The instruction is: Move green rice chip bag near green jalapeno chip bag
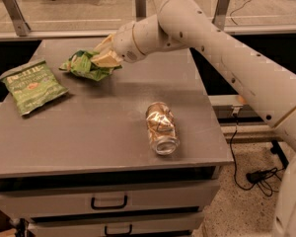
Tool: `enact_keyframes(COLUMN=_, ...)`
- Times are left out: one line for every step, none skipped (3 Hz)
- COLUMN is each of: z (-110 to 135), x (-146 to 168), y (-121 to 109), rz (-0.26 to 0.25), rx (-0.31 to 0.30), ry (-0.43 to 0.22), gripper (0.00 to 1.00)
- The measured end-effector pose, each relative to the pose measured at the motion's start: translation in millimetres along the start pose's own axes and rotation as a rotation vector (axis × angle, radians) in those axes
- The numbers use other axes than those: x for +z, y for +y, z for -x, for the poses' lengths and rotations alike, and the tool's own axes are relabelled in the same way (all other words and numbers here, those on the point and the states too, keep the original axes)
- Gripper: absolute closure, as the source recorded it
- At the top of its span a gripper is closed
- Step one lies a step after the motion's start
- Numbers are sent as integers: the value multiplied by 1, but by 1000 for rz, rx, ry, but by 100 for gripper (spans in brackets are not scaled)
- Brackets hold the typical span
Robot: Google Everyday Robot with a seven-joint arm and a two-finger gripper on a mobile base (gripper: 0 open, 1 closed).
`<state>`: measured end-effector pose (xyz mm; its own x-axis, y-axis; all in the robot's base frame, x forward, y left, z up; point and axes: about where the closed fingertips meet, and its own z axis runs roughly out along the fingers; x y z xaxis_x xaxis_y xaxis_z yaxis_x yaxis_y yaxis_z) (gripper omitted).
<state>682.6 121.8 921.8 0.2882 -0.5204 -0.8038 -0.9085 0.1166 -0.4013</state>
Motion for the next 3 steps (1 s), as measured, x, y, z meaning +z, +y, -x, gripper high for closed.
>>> enact_keyframes(z=-4, x=1, y=19, rz=60, rx=-21, ry=-1, gripper=37)
enact_keyframes(z=-3, x=3, y=31, rz=93, rx=-23, ry=-15, gripper=14)
enact_keyframes(z=-4, x=-1, y=27, rz=78, rx=-16, ry=-12, gripper=0)
